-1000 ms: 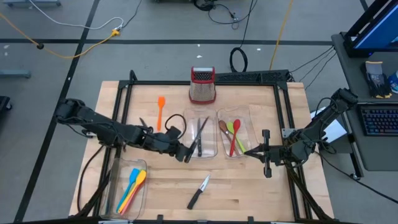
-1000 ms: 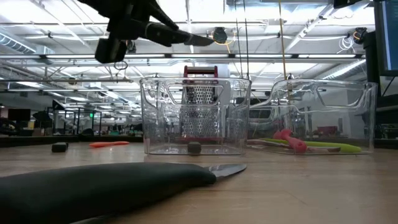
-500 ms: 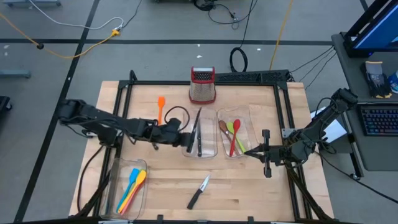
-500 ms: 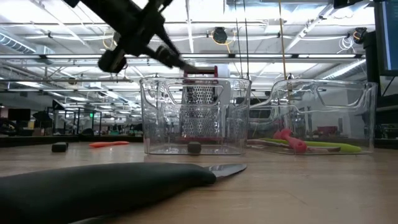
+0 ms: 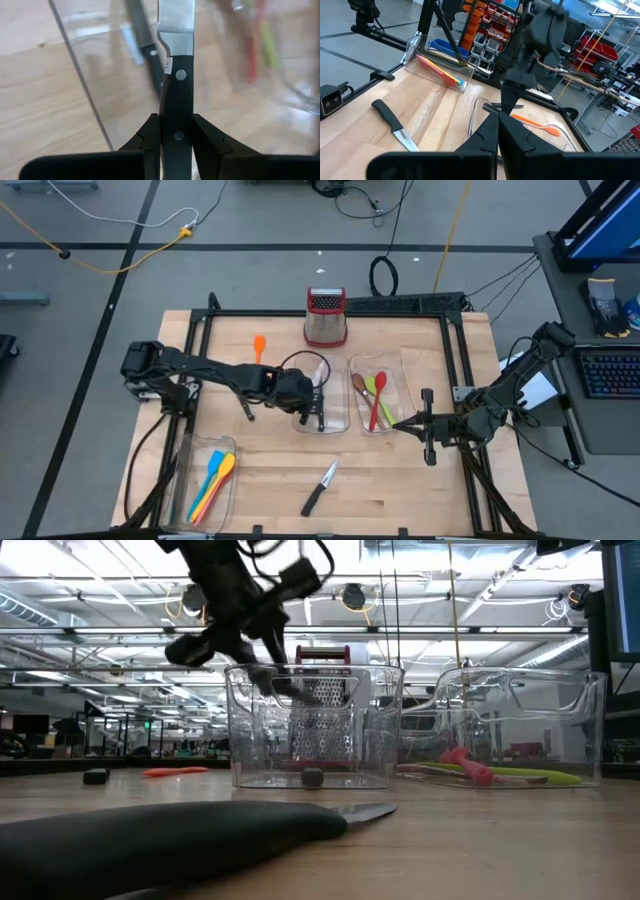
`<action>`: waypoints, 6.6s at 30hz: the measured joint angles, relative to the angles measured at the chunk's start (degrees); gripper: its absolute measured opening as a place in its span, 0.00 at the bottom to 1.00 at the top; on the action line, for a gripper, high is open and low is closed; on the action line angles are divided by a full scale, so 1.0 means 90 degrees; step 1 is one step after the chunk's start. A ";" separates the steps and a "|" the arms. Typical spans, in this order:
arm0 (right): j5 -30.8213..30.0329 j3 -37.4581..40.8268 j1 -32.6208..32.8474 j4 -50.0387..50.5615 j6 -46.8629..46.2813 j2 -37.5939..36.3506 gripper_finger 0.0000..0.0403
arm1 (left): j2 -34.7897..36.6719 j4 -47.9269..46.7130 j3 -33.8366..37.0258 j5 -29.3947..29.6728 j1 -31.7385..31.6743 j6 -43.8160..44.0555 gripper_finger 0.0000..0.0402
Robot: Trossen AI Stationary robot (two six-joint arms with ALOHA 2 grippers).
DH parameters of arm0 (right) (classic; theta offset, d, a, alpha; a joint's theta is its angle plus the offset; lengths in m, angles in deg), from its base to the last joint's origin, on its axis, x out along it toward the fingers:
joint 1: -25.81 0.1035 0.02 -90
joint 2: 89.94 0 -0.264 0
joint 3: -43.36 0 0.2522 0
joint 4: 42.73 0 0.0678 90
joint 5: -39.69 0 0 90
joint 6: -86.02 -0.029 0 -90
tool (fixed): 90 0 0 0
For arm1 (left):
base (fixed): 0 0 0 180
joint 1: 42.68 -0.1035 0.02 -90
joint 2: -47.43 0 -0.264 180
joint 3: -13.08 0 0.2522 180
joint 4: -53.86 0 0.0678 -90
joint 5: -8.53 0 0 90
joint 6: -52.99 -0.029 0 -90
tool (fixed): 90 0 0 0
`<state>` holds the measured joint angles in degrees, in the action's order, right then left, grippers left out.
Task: Pick & Place Kitchen Items
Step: Put the black knife into the middle transparent bin
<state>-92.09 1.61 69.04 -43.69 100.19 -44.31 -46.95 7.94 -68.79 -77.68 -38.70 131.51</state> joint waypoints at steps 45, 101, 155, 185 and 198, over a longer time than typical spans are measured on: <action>0.0002 0.0000 0.0000 0.0155 -0.0168 -0.0002 0.00 | 0.0858 0.0319 -0.0197 -0.0302 -0.0192 -0.0702 0.53; 0.0008 0.0000 0.0000 0.0145 -0.0164 -0.0002 0.00 | 0.1903 -0.1481 0.3704 -0.1270 -0.1255 0.2271 0.53; 0.0009 0.0001 0.0001 0.0146 -0.0338 0.0000 0.00 | 0.2558 -0.2947 0.2460 0.0282 -0.0820 0.1718 0.12; 0.0009 0.0002 0.0000 0.0176 -0.0338 -0.0002 0.00 | 0.1764 0.4017 0.1097 -0.0826 0.1037 -0.3661 0.12; 0.0009 0.0002 0.0002 0.0191 -0.0338 0.0000 0.00 | 0.1033 0.5377 0.1094 -0.1516 0.1206 -0.4014 0.12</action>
<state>-92.00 1.63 69.06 -41.97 97.15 -44.31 -37.65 56.33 -58.94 -91.33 -27.85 95.38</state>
